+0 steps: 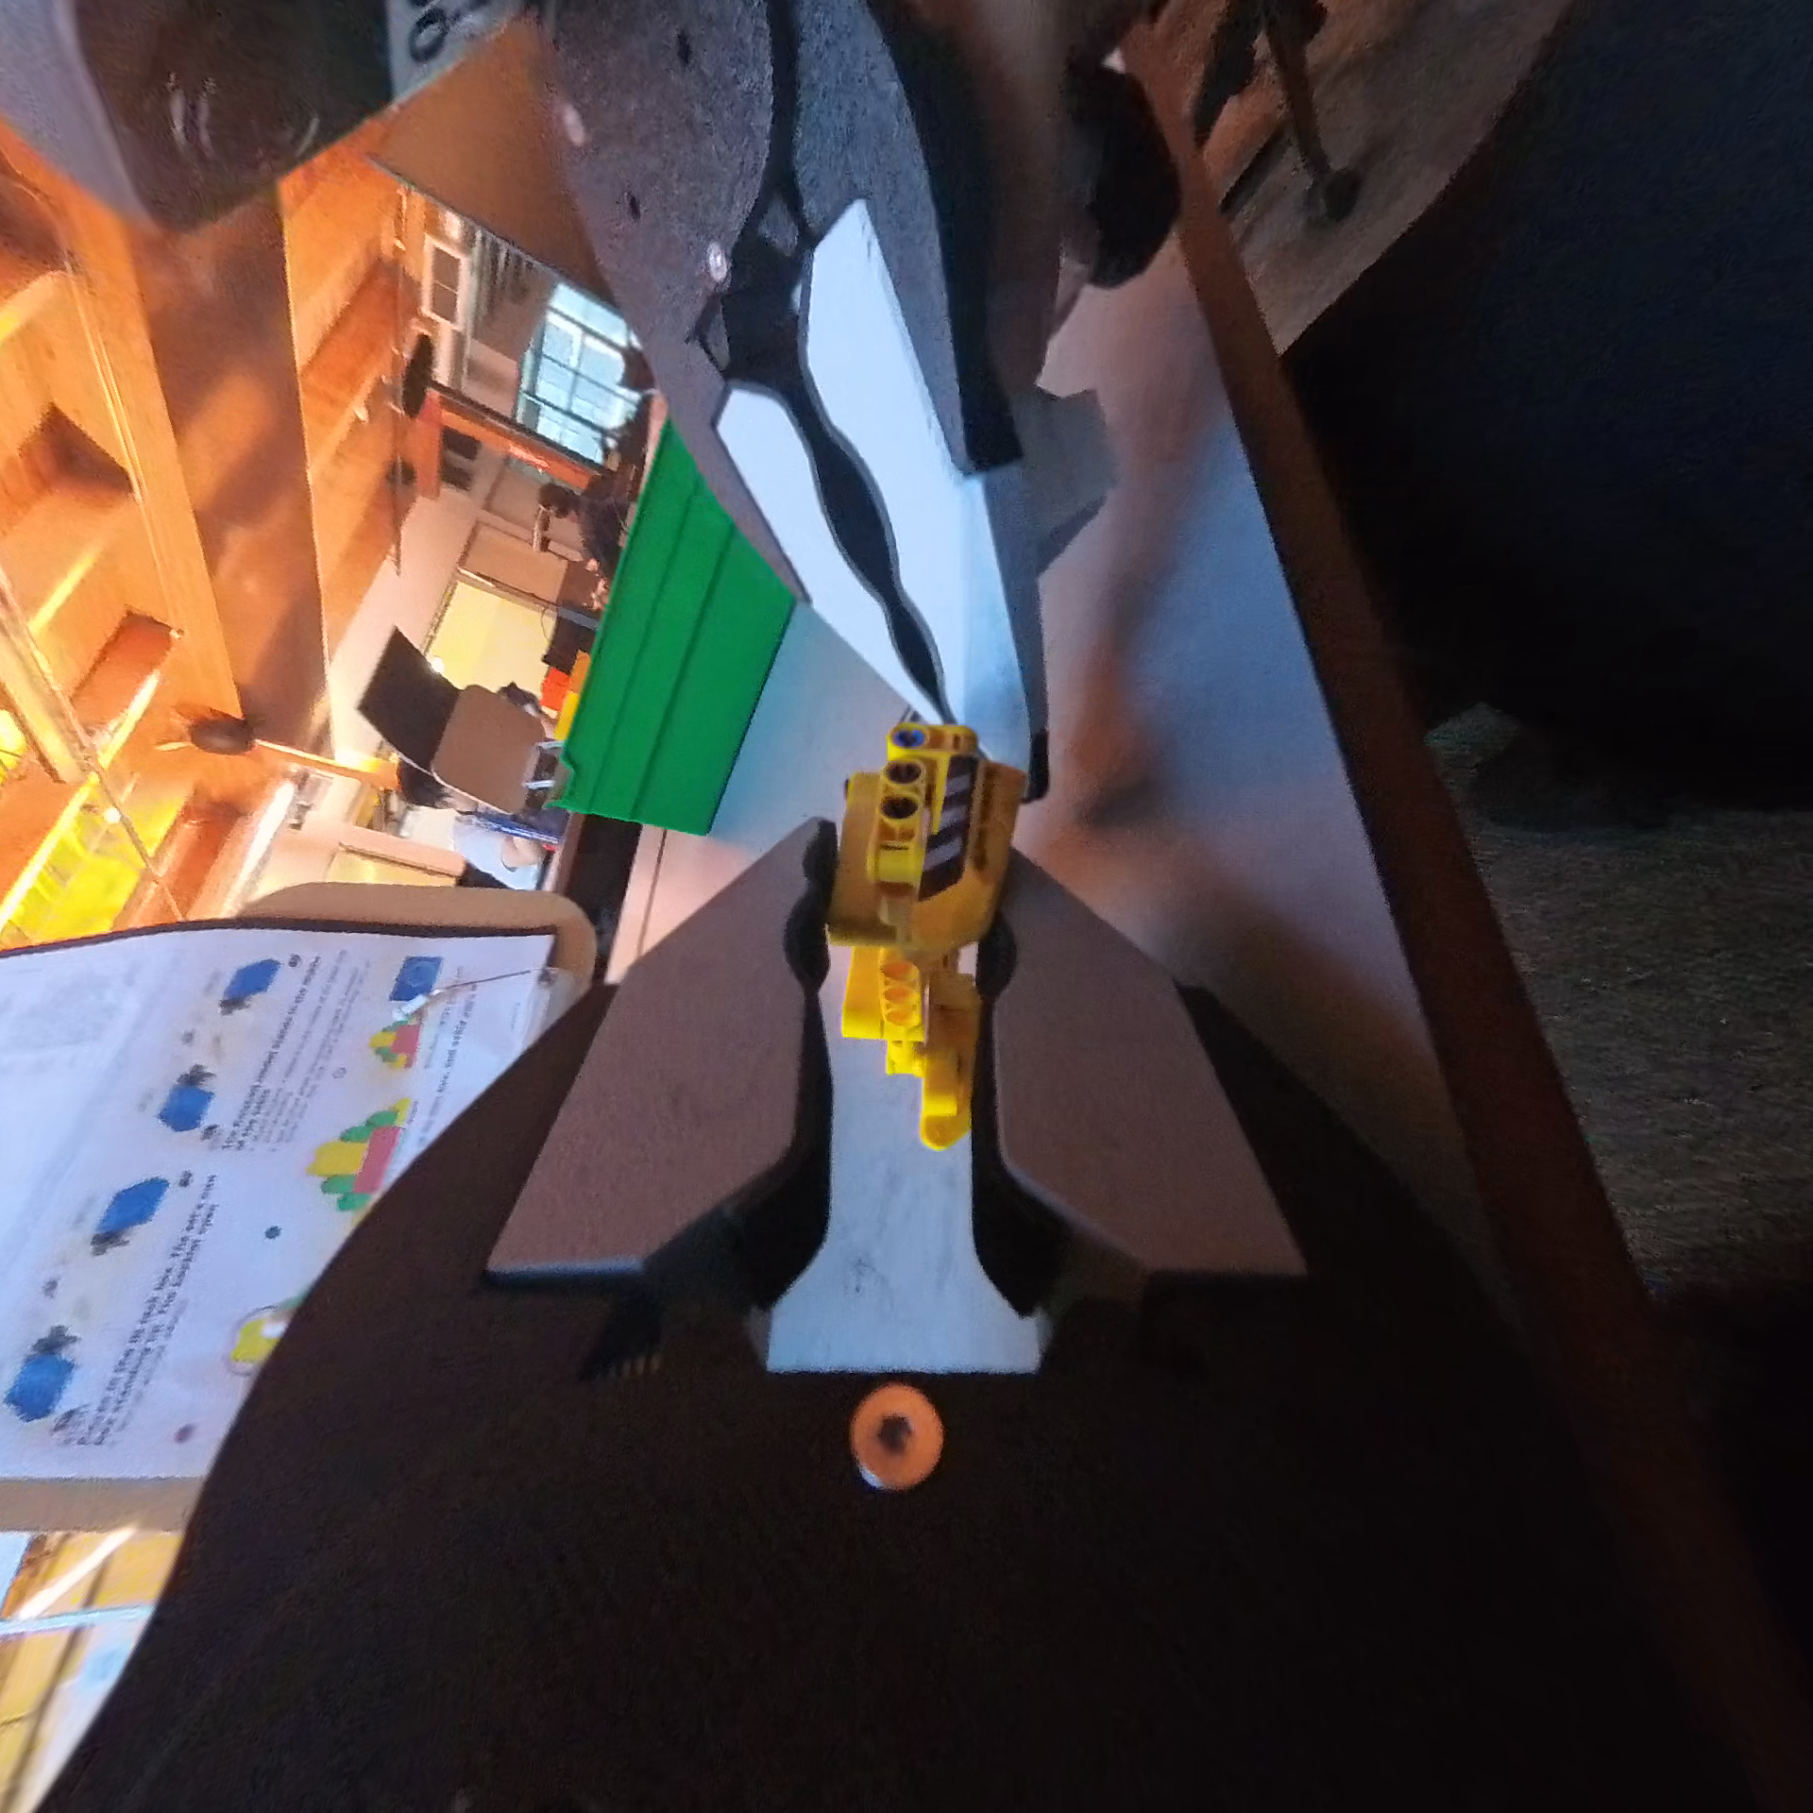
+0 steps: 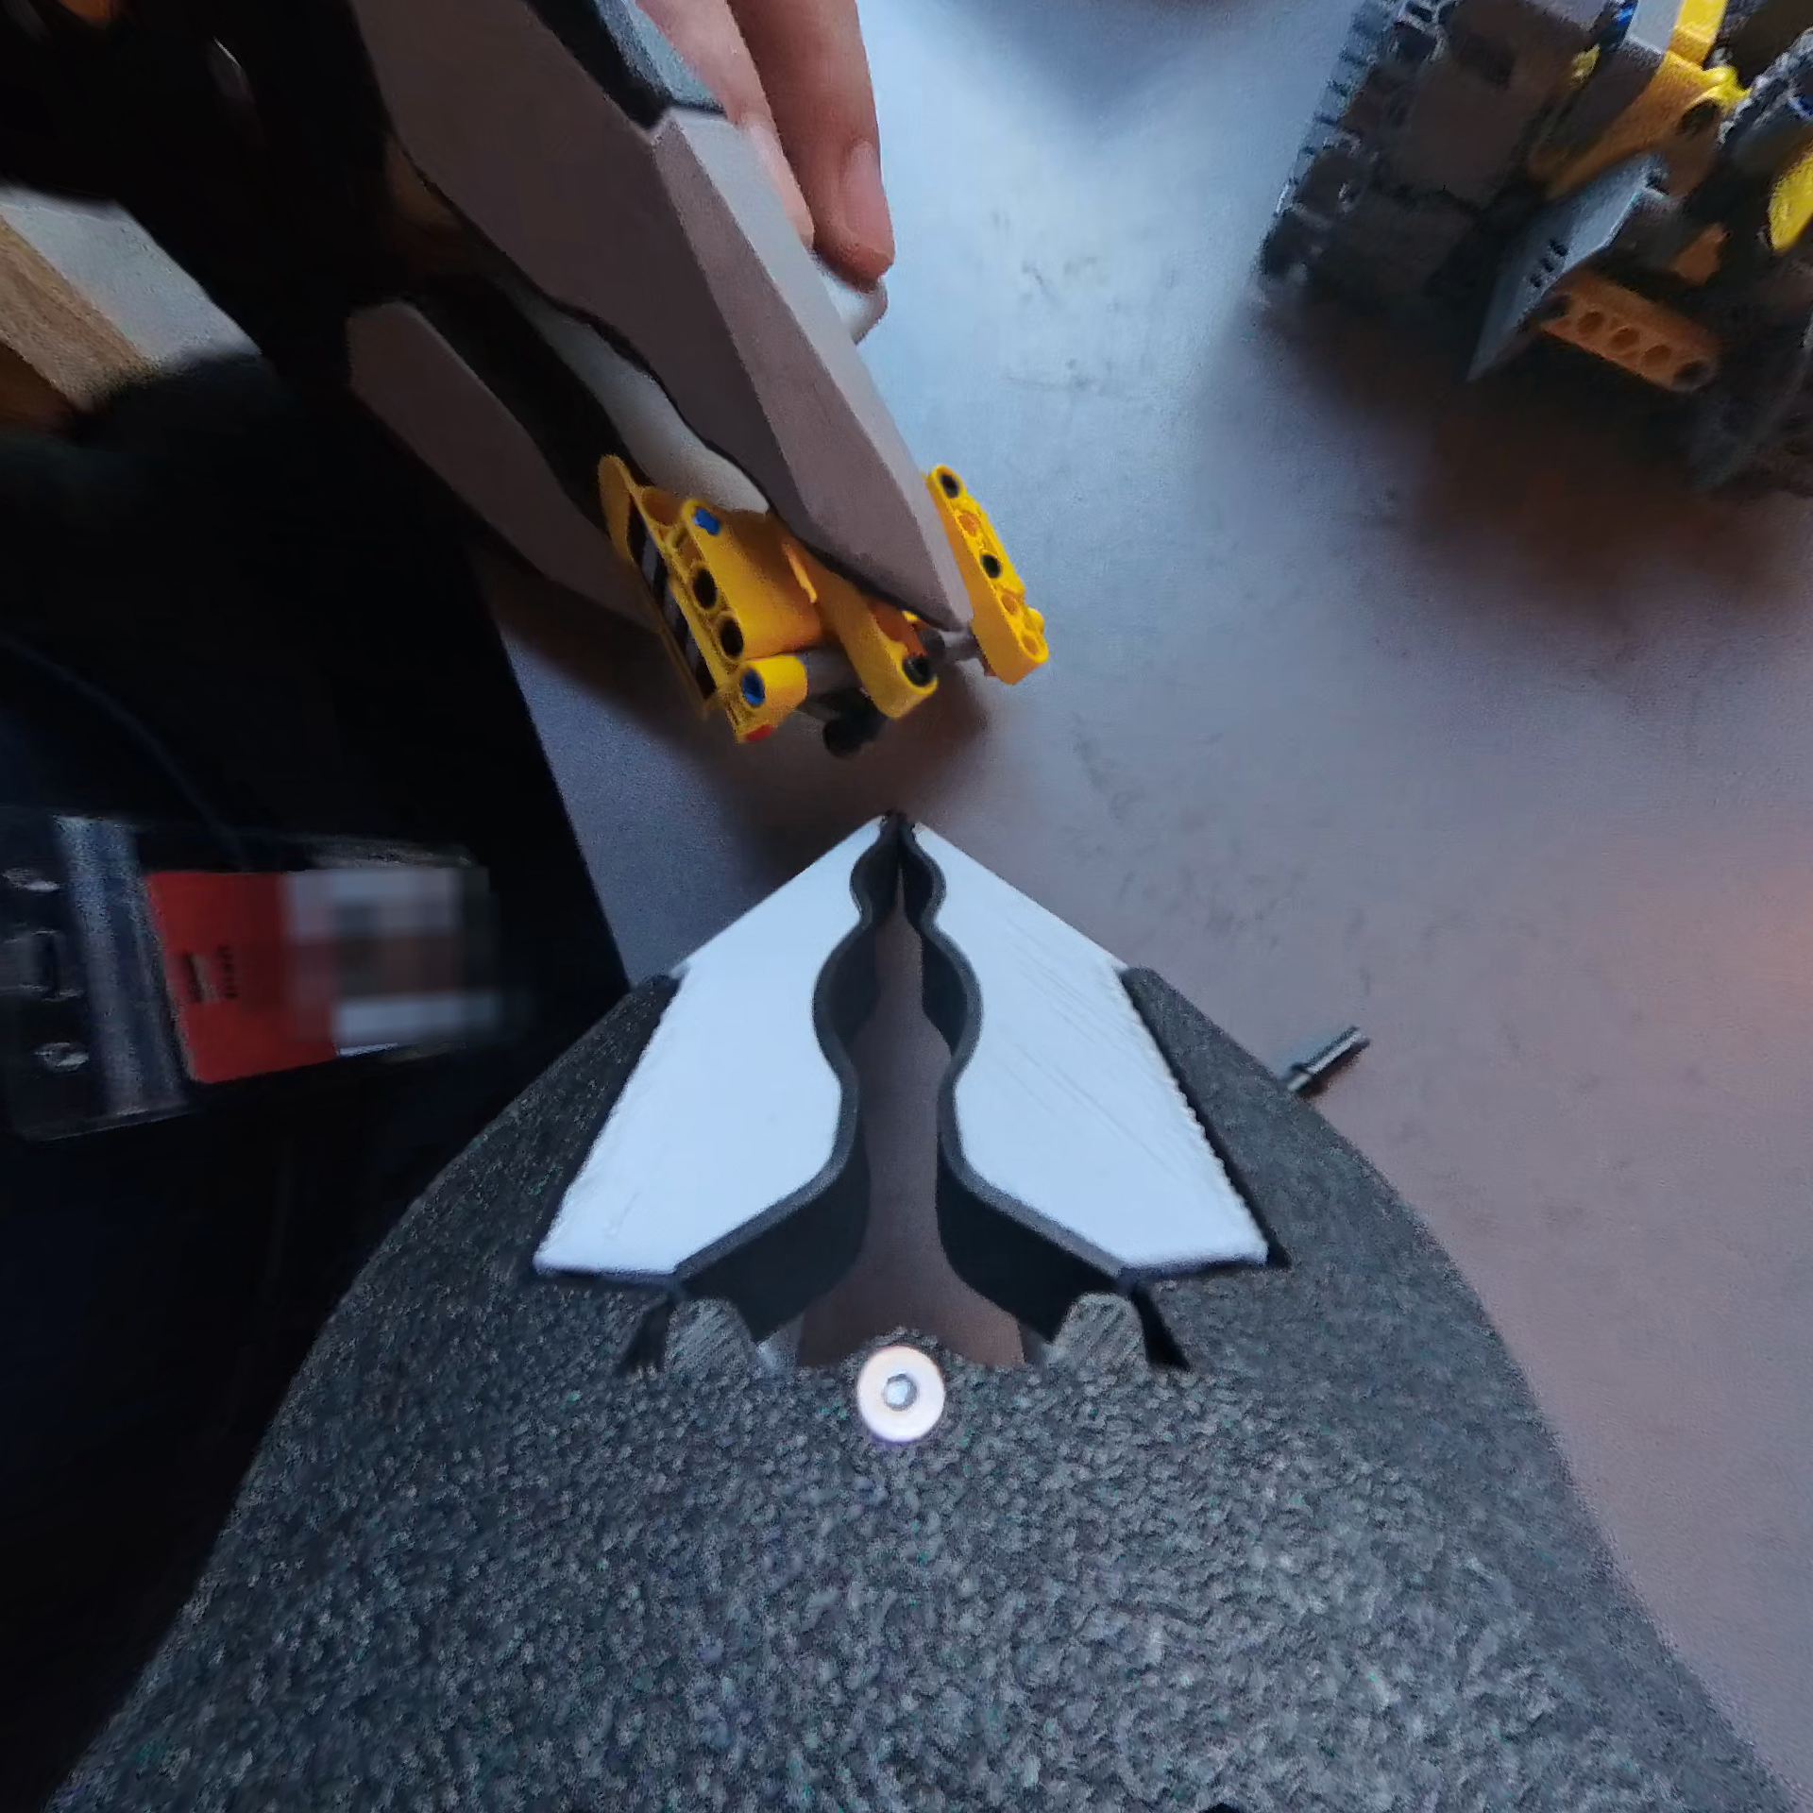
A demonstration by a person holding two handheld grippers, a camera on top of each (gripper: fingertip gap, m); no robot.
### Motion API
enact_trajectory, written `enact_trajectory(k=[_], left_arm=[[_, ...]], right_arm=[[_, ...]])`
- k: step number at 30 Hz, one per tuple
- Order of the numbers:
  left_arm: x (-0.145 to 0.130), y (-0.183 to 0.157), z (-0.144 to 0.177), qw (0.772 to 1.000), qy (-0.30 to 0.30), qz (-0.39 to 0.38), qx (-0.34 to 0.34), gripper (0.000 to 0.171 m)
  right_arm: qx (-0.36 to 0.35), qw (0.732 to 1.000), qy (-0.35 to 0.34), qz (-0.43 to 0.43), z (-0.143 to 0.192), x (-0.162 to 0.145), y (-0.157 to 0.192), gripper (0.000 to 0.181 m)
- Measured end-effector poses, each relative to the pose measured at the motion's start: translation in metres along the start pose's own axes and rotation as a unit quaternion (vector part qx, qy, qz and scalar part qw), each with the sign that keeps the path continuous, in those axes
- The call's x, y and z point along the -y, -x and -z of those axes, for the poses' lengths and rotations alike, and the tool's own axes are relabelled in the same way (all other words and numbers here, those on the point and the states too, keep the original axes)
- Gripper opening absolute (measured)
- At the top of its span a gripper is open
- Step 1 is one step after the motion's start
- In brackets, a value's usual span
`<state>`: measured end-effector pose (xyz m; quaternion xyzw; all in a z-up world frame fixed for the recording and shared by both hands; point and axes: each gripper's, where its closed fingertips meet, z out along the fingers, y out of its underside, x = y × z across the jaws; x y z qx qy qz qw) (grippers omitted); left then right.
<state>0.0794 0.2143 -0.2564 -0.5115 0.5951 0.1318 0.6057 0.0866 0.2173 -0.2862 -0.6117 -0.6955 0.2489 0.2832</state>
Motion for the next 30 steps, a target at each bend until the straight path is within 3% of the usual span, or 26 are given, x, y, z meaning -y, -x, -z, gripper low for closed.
enact_trajectory(k=[6,11,20,24,27,30], left_arm=[[0.004,0.011,0.002,0.999,-0.017,0.044,0.009,0.019],[0.011,0.034,0.011,0.993,-0.056,0.088,0.048,0.018],[0.028,0.036,0.014,0.987,-0.101,0.114,0.045,0.018],[0.024,0.029,0.011,0.989,-0.09,0.113,0.024,0.018],[0.011,0.009,0.012,0.992,-0.052,0.107,-0.049,0.037],[0.01,0.015,0.027,0.974,-0.058,0.201,-0.088,0.06]], right_arm=[[0.087,0.979,-0.129,-0.134,0.021,0.019,0.0,0.01],[0.186,0.925,-0.252,-0.216,0.048,0.048,0.007,0.014],[0.25,0.878,-0.298,-0.279,0.045,0.061,0.016,0.013],[0.23,0.887,-0.293,-0.273,0.044,0.059,0.013,0.004],[0.153,0.923,-0.26,-0.24,0.038,0.048,0.004,0.004],[0.065,0.954,-0.232,-0.18,0.038,0.04,0.003,0.003]])
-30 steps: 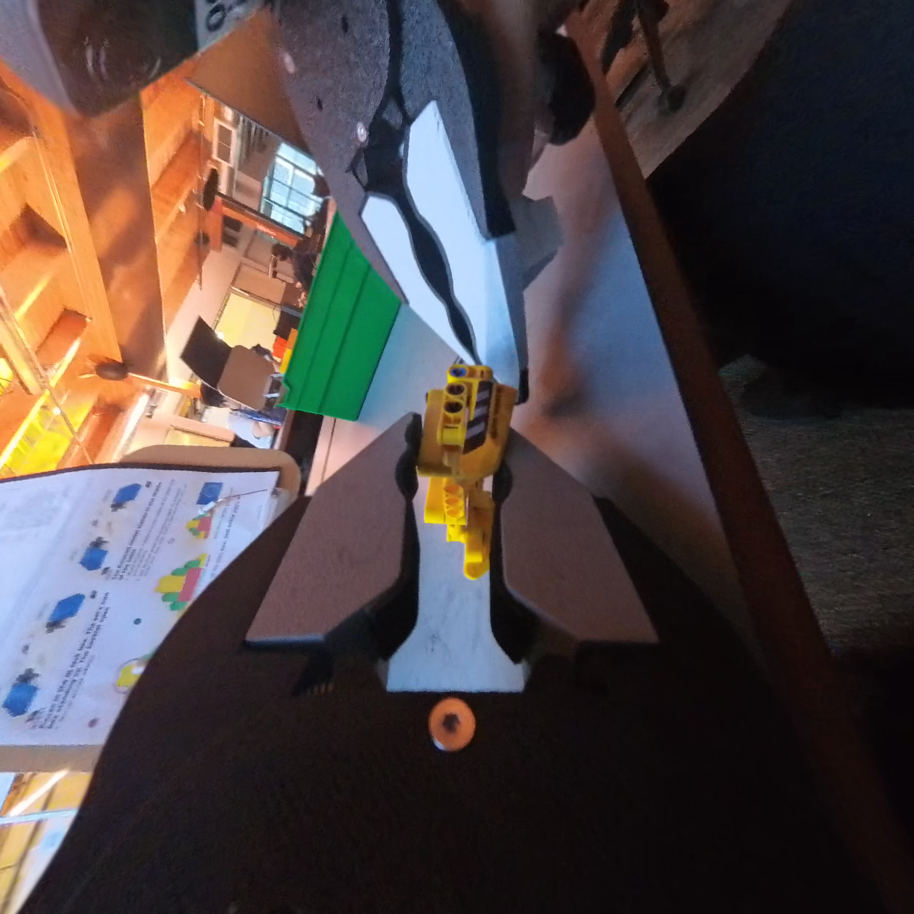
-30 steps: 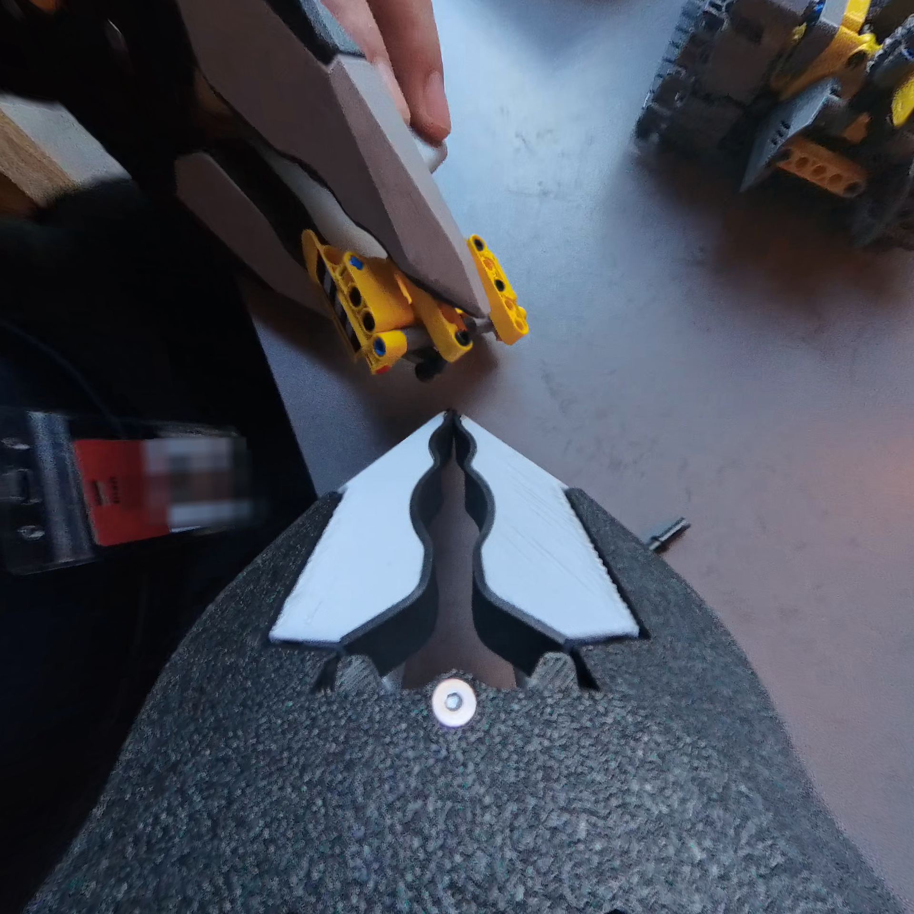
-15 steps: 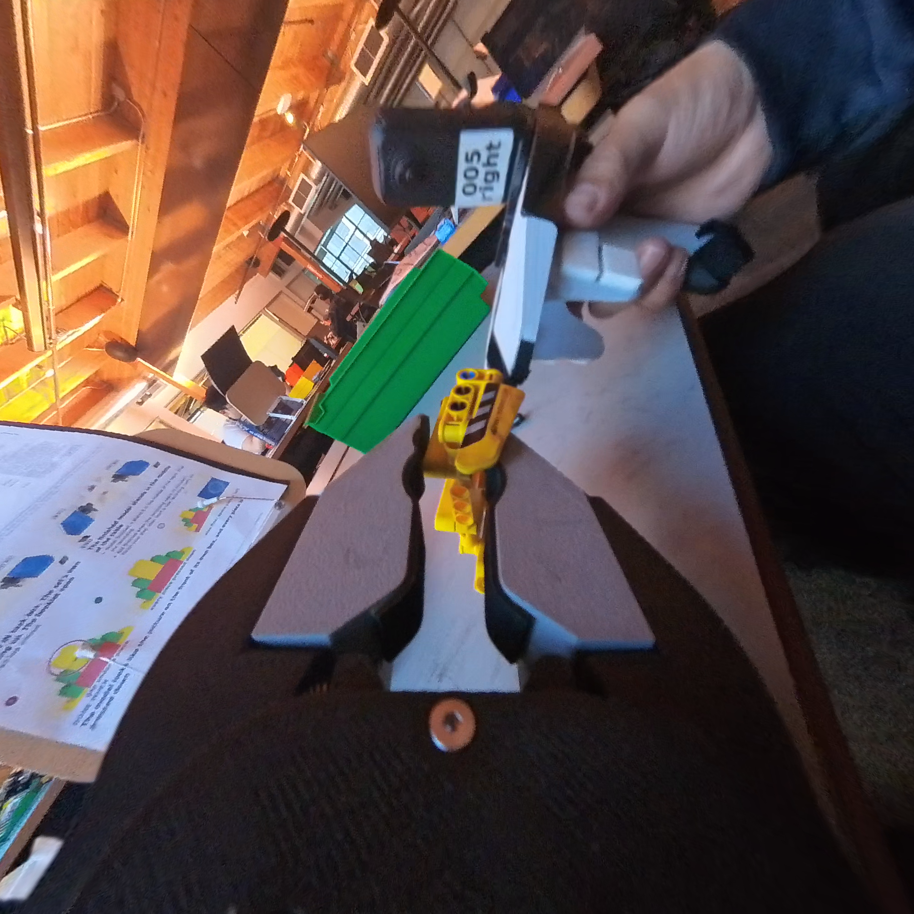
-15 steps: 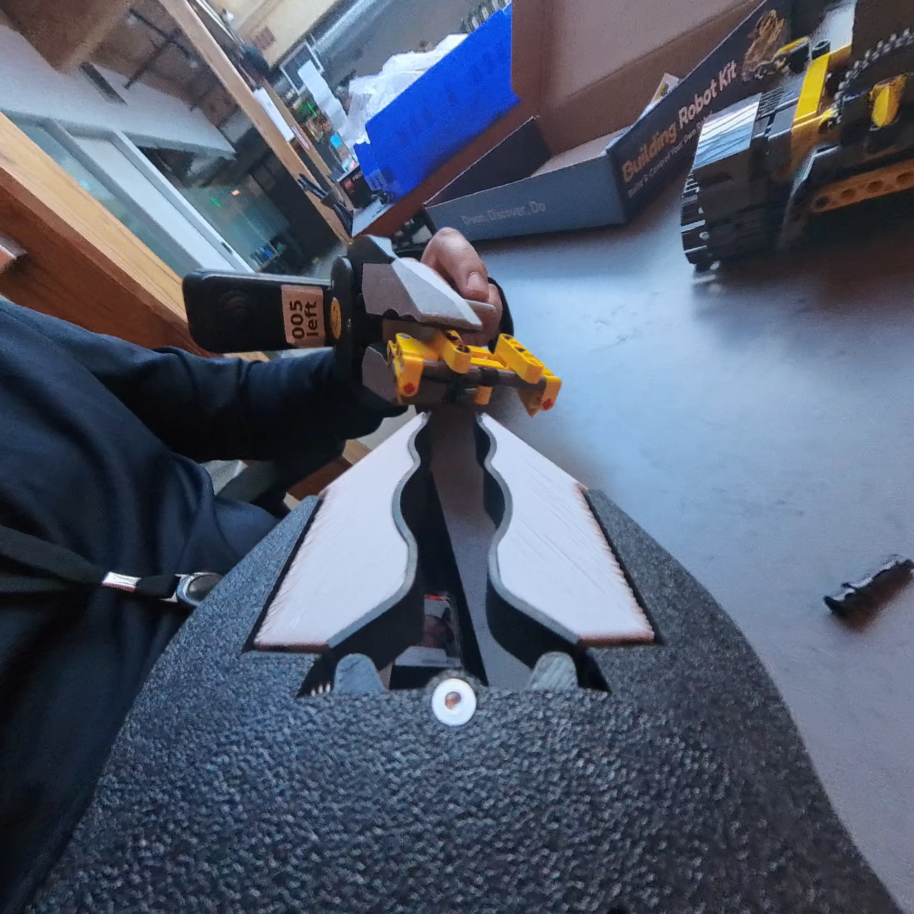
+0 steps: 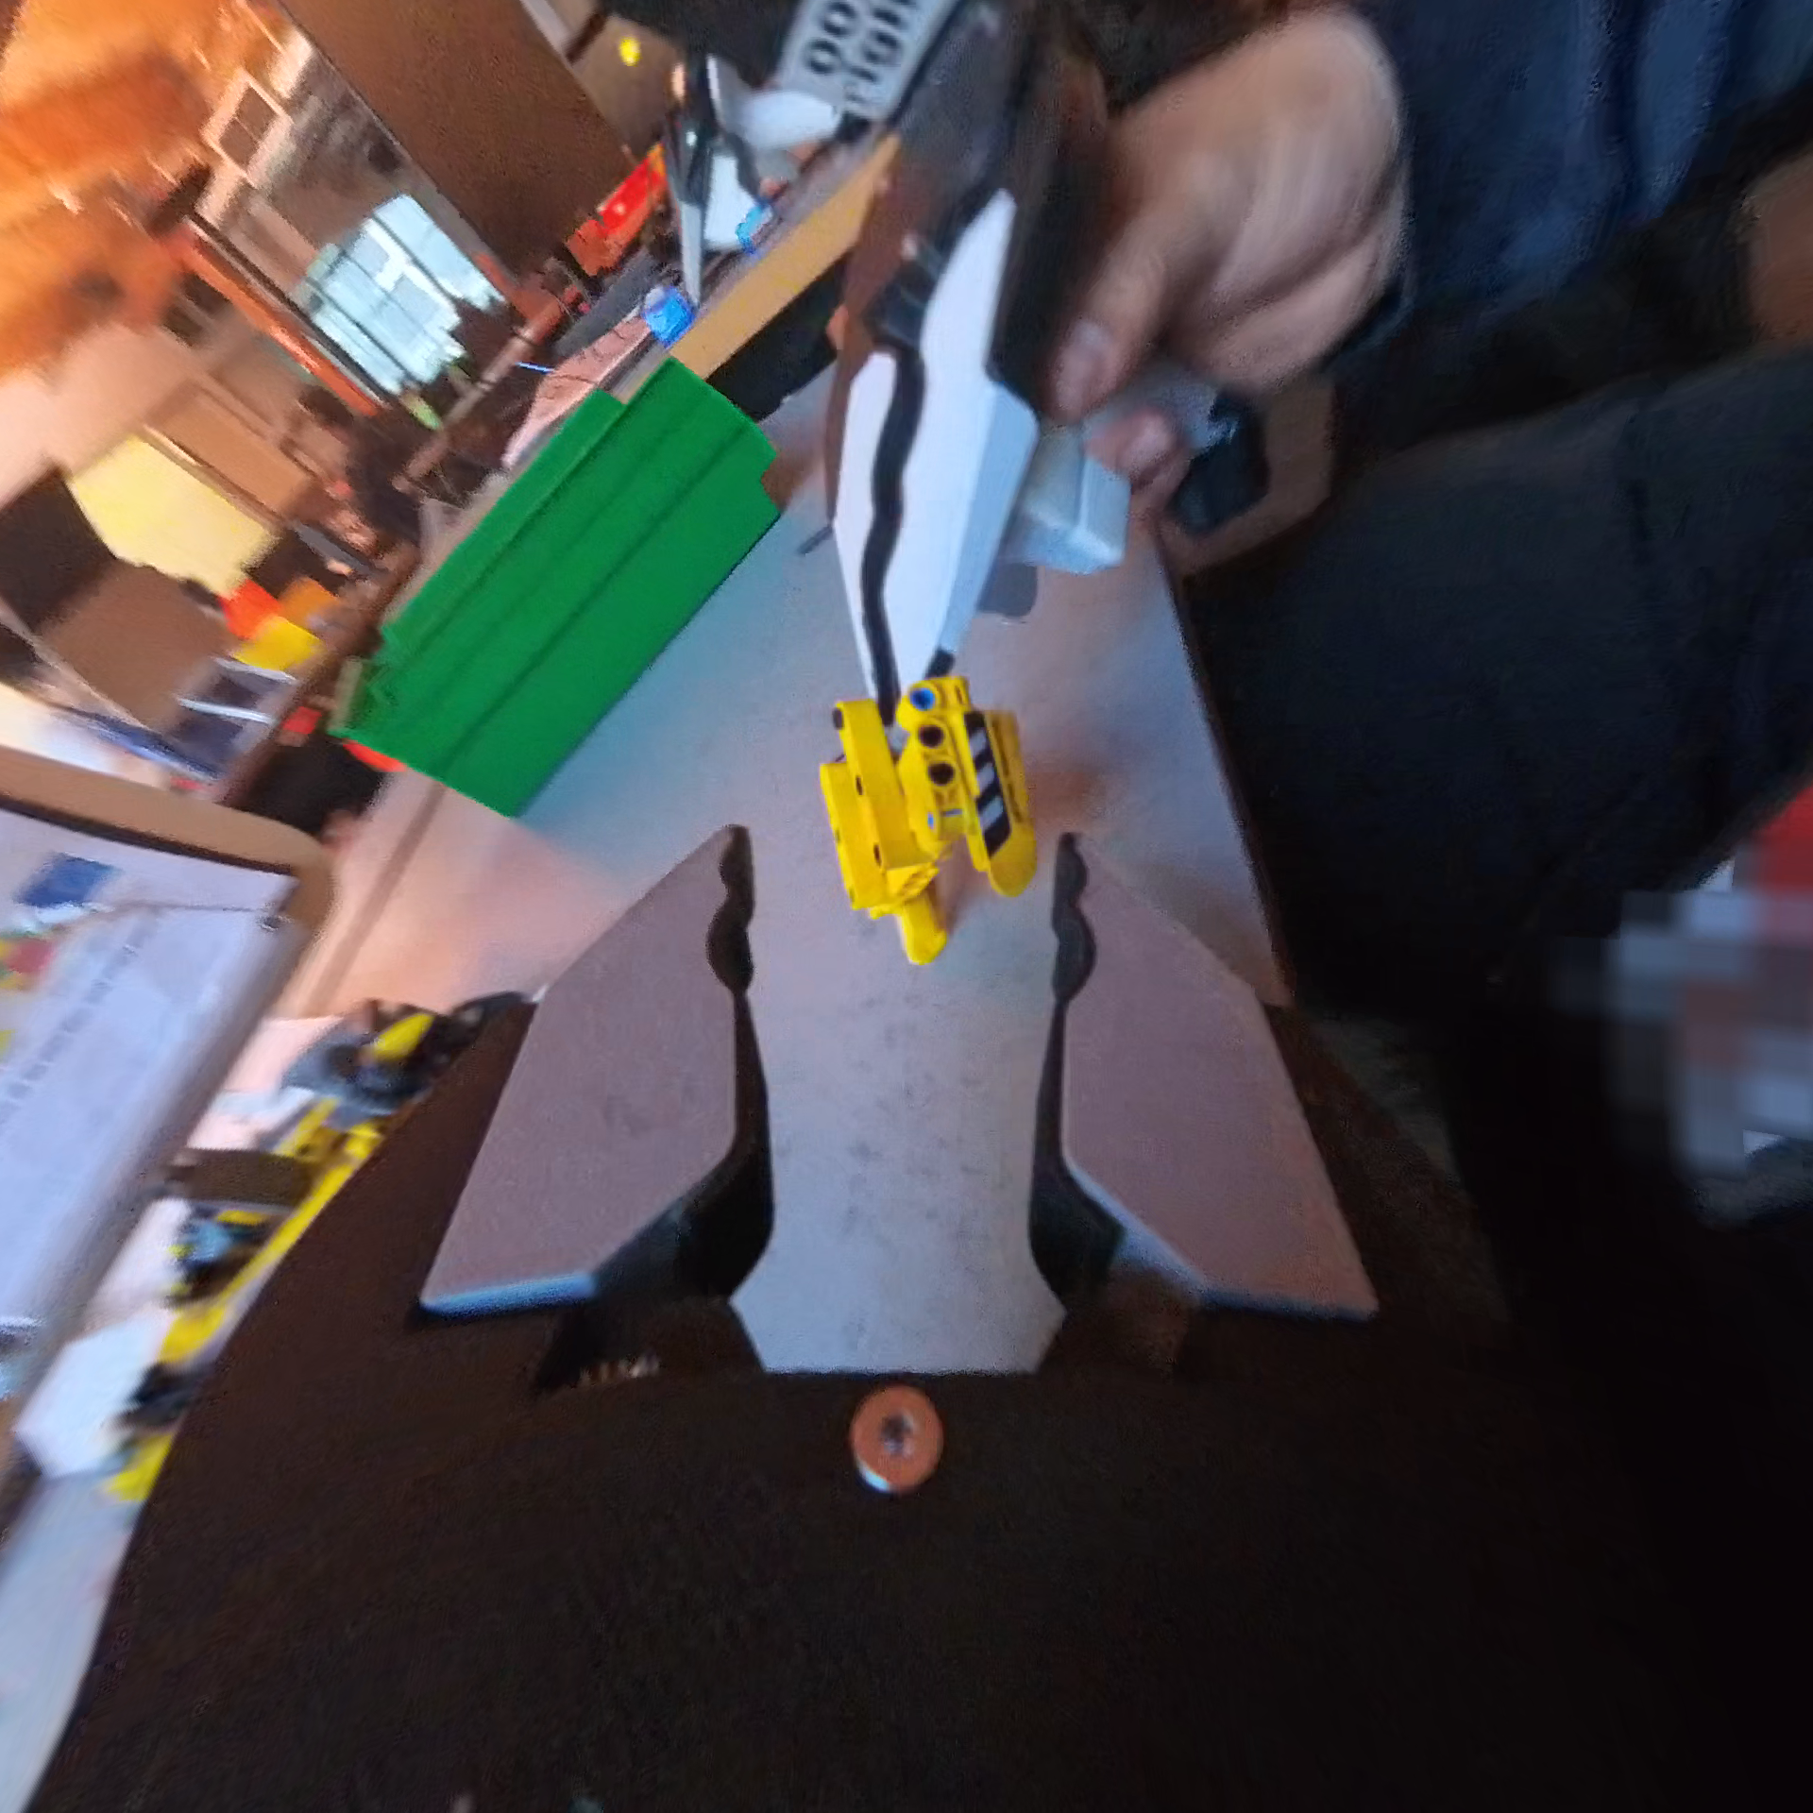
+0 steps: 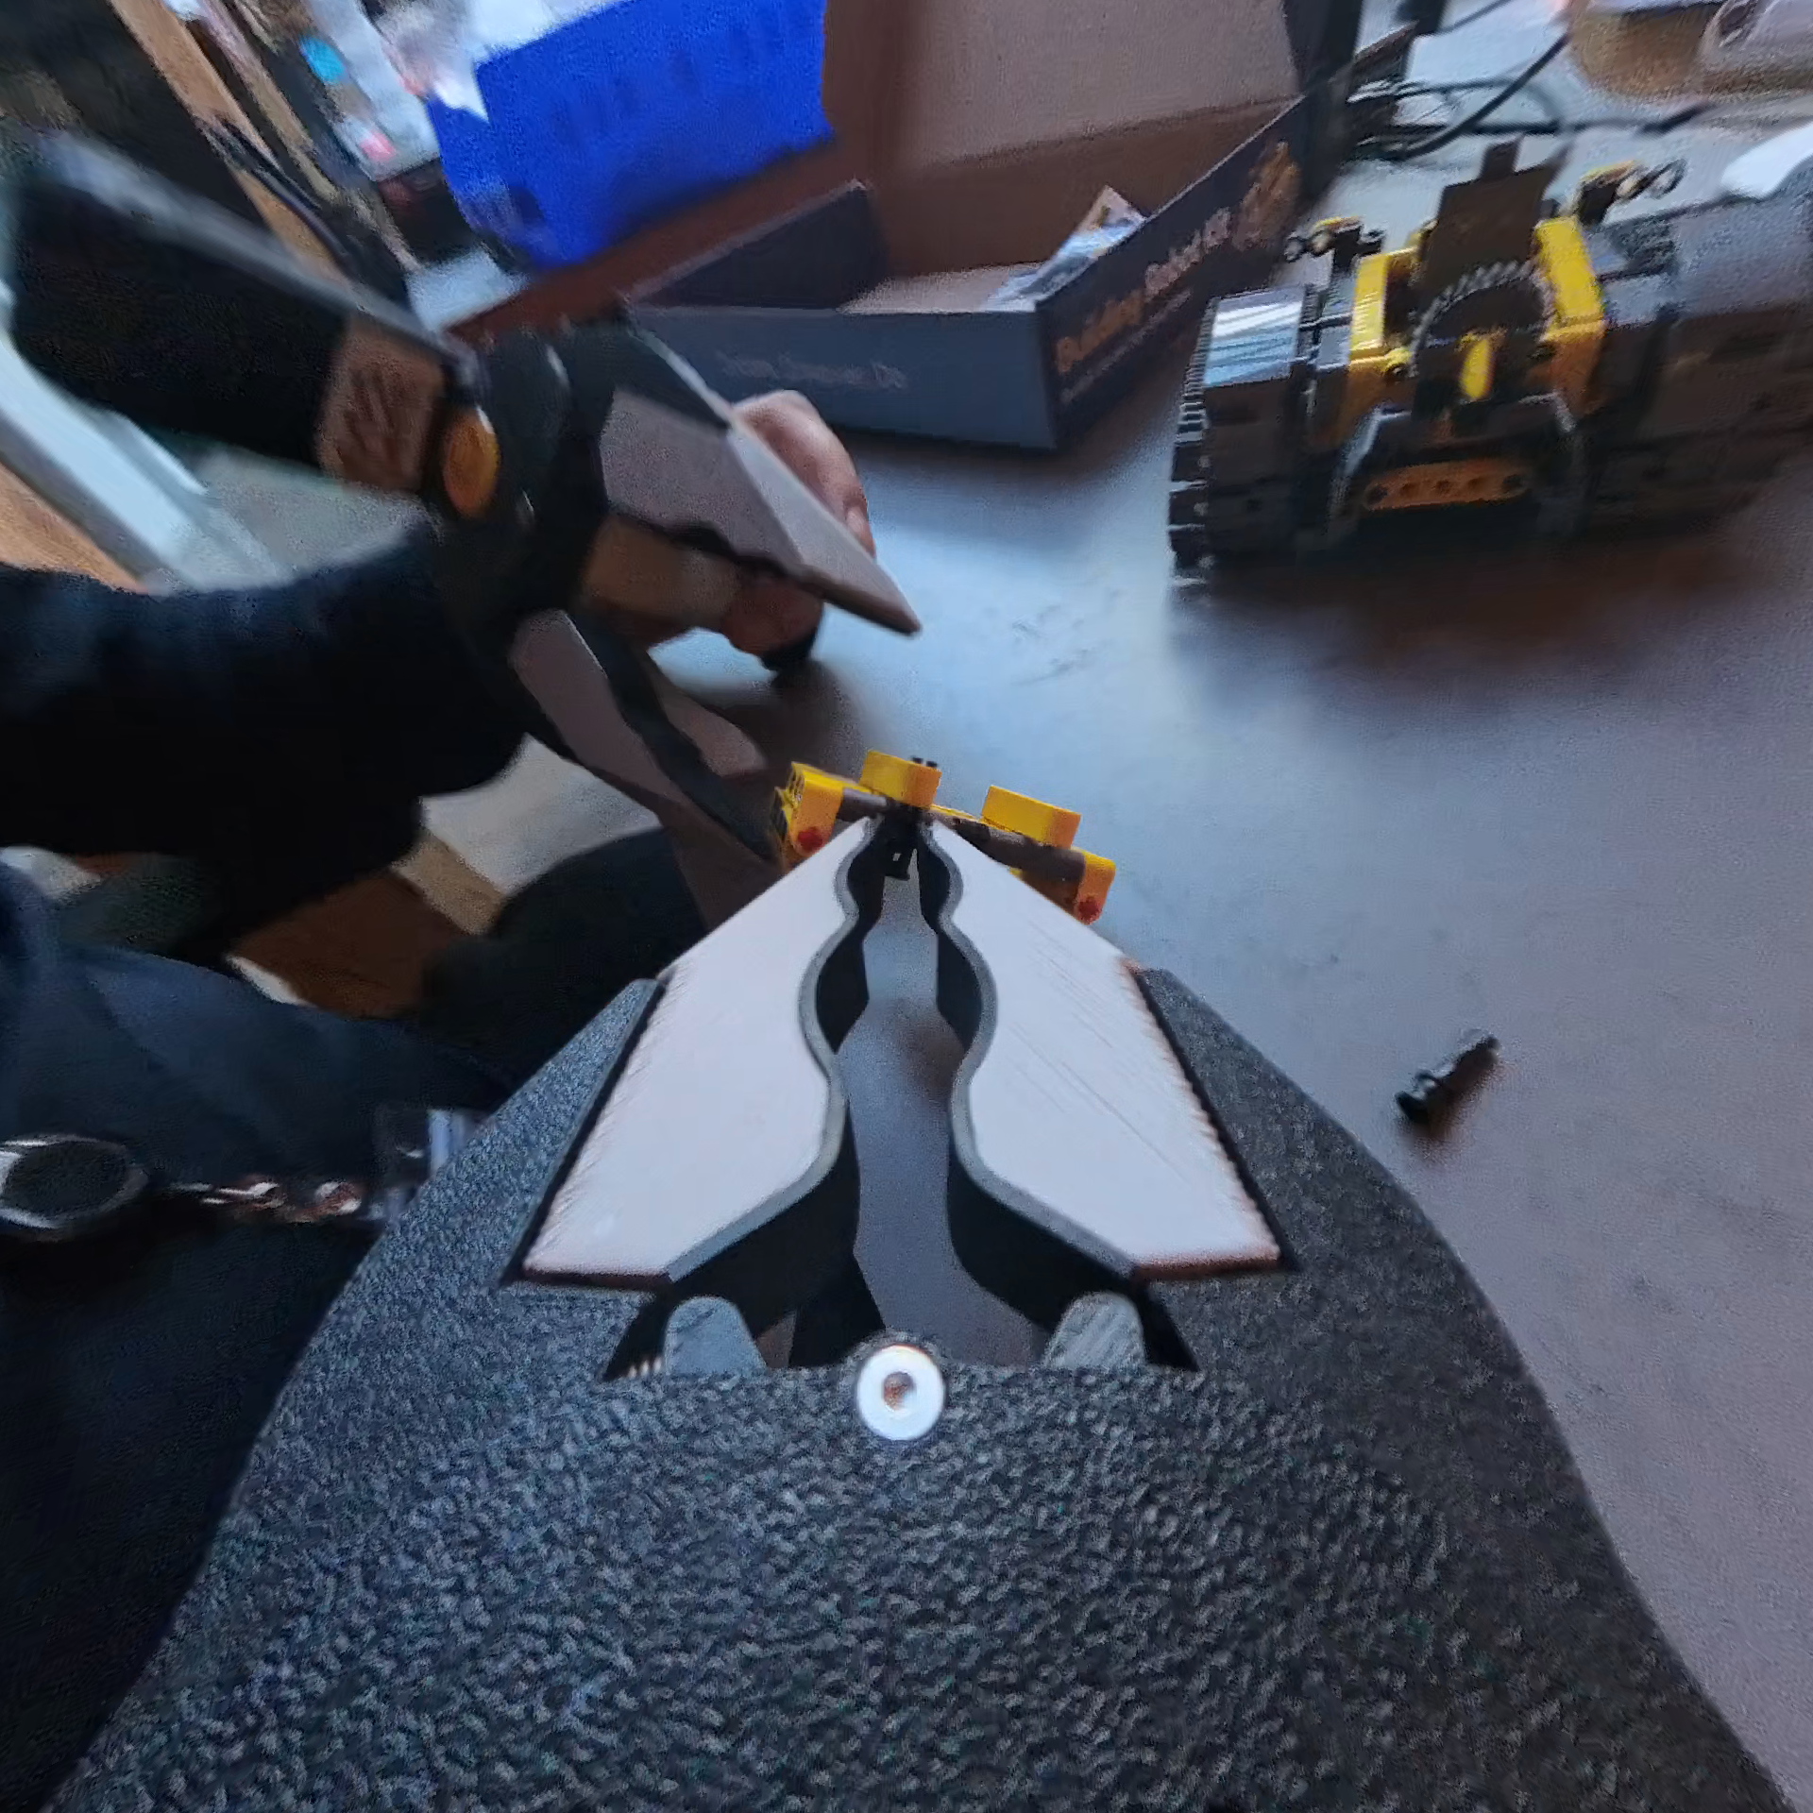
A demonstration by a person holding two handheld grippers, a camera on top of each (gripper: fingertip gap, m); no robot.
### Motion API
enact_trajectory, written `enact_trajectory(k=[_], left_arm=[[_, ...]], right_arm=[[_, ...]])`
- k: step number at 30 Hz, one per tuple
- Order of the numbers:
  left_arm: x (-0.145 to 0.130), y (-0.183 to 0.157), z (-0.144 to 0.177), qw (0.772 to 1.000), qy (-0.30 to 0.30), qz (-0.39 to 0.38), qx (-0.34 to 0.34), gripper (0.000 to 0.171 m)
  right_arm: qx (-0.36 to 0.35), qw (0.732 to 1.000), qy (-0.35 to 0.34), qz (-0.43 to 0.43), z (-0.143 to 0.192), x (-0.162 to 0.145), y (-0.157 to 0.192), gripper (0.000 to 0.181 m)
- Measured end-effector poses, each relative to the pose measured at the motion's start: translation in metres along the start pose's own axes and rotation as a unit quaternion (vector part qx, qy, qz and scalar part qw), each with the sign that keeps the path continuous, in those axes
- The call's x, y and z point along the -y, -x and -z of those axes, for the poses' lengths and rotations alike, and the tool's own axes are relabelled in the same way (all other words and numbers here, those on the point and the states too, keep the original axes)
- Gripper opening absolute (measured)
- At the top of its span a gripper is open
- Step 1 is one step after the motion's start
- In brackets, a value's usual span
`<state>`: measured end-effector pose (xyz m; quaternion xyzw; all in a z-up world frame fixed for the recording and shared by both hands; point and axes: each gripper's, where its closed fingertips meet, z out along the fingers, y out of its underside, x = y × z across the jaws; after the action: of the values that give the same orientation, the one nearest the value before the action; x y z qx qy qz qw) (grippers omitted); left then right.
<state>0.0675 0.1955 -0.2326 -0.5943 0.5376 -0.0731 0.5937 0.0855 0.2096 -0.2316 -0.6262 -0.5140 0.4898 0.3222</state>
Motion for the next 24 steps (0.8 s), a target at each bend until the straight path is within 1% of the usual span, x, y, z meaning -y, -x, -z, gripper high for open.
enact_trajectory(k=[2,4,5,6,8,10,11,13,19,24], left_arm=[[0.009,0.002,0.007,0.995,-0.012,0.092,-0.031,0.061],[0.016,-0.001,0.006,0.981,-0.005,0.181,-0.067,0.06],[0.02,-0.007,0.003,0.975,0.004,0.203,-0.093,0.06],[0.021,-0.015,-0.001,0.972,0.021,0.208,-0.111,0.06],[0.01,-0.024,-0.011,0.976,0.077,0.168,-0.114,0.056],[-0.008,-0.028,-0.018,0.98,0.126,0.119,-0.102,0.053],[-0.013,-0.035,-0.02,0.978,0.137,0.105,-0.115,0.047],[-0.021,-0.048,-0.022,0.971,0.154,0.108,-0.145,0.037],[-0.017,-0.056,-0.019,0.969,0.128,0.097,-0.189,0.035],[-0.015,-0.06,-0.017,0.965,0.111,0.081,-0.222,0.035]], right_arm=[[-0.042,0.998,0.009,0.04,0.002,-0.005,0.0,0.003],[-0.074,0.995,0.014,0.068,0.001,-0.011,0.004,0.003],[-0.094,0.992,0.017,0.079,0.001,-0.015,0.004,0.003],[-0.108,0.99,0.021,0.09,0.0,-0.019,0.006,0.003],[-0.133,0.984,0.03,0.111,-0.002,-0.028,0.007,0.003],[-0.134,0.982,0.048,0.121,-0.006,-0.038,0.012,0.004],[-0.133,0.982,0.056,0.121,-0.007,-0.044,0.014,0.004],[-0.137,0.98,0.064,0.127,-0.008,-0.051,0.015,0.005],[-0.121,0.981,0.045,0.145,-0.006,-0.053,0.026,0.004],[-0.111,0.985,-0.001,0.133,-0.006,-0.053,0.031,0.005]])
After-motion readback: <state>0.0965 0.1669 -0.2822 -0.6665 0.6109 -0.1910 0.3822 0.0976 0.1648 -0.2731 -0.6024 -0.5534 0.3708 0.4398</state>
